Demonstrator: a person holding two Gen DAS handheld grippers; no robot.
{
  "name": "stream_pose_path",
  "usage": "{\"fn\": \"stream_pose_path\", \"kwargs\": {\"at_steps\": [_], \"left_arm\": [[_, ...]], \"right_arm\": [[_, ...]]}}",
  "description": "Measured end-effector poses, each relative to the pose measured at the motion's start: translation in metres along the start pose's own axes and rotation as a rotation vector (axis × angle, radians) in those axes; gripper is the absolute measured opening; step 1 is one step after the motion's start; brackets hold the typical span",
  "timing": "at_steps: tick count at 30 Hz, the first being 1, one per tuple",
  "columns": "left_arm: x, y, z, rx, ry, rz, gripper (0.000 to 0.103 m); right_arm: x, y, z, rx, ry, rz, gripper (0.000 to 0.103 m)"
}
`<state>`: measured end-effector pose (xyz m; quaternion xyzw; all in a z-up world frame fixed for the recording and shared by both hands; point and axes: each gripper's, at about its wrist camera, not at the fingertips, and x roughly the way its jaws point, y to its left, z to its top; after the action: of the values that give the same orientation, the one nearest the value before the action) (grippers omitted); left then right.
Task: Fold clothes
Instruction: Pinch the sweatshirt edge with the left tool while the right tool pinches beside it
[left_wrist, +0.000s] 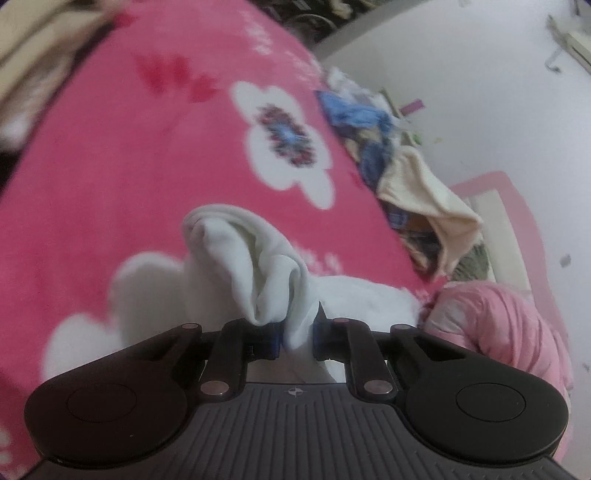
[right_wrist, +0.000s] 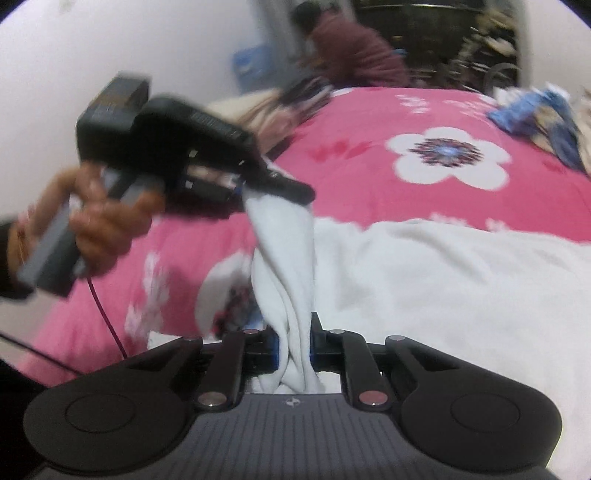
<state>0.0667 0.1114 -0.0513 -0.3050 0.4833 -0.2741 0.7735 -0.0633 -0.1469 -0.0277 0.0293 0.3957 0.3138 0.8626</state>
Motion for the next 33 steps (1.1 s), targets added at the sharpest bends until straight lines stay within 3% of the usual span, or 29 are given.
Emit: {"fn": "stream_pose_path", "kwargs": {"at_steps": [11,22,27,33], "left_arm": [[0.111,-0.082,0.003,0.201,0.136,-0.114,0.012],[0.219,-0.133,-0.013,0.303,0.307,-0.198,0.012],[0.252,-0.15,-0.028,0.345,0.349,-0.225,0.012],[0.272,-0.157,-0.024,0.288,0.404,-0.277,0.035]], "right_arm": [[-0.055,-0.096,-0.002,0.196,-0.124,-0.103,0.014],[-0.088,-0.165,-0.024,0.403,-0.158,-0.246,0.014],[-0.1,-0.183,-0.035,0.466,-0.164,-0.292,0.014],[-0.102,-0.215,-0.057,0.6,-0.168,-0.334,0.014]]}}
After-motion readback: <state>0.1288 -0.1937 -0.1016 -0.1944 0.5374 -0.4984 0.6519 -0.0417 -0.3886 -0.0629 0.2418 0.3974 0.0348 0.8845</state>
